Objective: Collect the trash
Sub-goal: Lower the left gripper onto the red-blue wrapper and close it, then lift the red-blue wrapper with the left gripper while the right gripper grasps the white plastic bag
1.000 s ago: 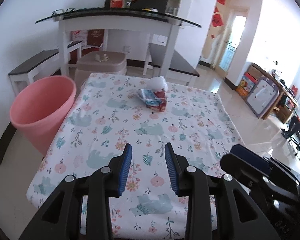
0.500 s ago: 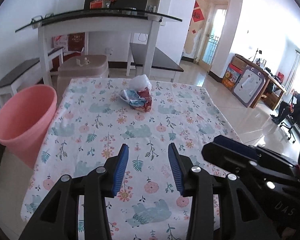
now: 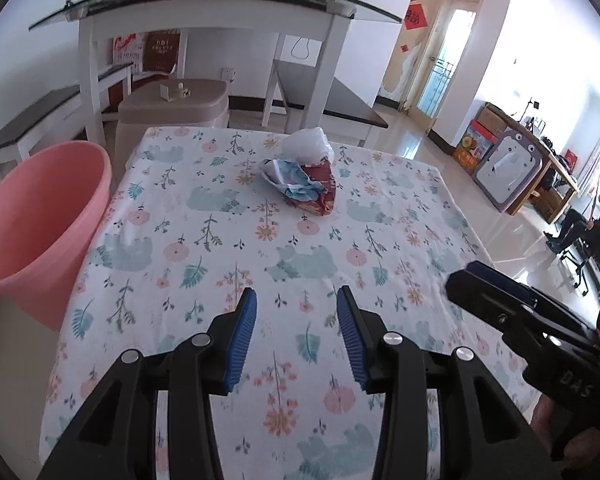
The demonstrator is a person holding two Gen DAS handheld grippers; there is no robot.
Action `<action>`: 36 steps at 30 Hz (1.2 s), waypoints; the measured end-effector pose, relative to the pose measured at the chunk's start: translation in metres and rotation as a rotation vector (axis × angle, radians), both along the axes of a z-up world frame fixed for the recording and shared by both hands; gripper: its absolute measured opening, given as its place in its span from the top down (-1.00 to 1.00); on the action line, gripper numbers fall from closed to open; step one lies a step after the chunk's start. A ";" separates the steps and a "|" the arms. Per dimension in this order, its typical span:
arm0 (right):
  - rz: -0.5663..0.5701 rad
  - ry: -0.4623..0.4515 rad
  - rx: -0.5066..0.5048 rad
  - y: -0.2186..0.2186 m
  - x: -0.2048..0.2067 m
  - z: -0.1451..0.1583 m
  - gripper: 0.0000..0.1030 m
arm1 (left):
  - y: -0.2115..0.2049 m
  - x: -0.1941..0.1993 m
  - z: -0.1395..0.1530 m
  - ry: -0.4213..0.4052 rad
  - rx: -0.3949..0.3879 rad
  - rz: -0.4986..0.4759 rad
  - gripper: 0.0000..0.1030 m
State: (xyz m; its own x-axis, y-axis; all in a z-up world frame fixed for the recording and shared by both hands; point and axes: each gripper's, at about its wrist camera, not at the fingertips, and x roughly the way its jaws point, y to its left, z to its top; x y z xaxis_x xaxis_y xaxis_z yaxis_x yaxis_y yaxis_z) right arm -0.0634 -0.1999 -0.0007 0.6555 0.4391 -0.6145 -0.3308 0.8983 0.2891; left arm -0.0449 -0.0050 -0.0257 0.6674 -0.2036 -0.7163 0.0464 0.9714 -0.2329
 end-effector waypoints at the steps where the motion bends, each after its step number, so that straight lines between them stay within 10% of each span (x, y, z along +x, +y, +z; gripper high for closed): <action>1: -0.019 0.001 -0.006 -0.004 0.005 -0.002 0.14 | 0.001 0.009 -0.001 0.013 -0.016 0.000 0.16; 26: -0.054 0.045 -0.020 -0.020 0.062 -0.024 0.14 | 0.010 0.164 -0.046 0.108 -0.105 0.158 0.20; 30: -0.048 0.038 -0.030 -0.016 0.066 -0.024 0.14 | 0.012 0.169 -0.050 0.107 -0.135 0.160 0.74; 36: -0.039 0.038 -0.026 -0.009 0.071 -0.023 0.14 | 0.022 0.151 -0.043 0.078 -0.160 0.160 0.93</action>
State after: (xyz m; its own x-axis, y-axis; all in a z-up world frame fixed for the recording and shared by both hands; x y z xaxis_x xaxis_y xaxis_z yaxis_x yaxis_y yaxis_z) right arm 0.0081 -0.2084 -0.0239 0.6480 0.3971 -0.6499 -0.2848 0.9178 0.2768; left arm 0.1066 0.0170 -0.0690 0.6439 -0.2149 -0.7343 -0.1292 0.9154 -0.3811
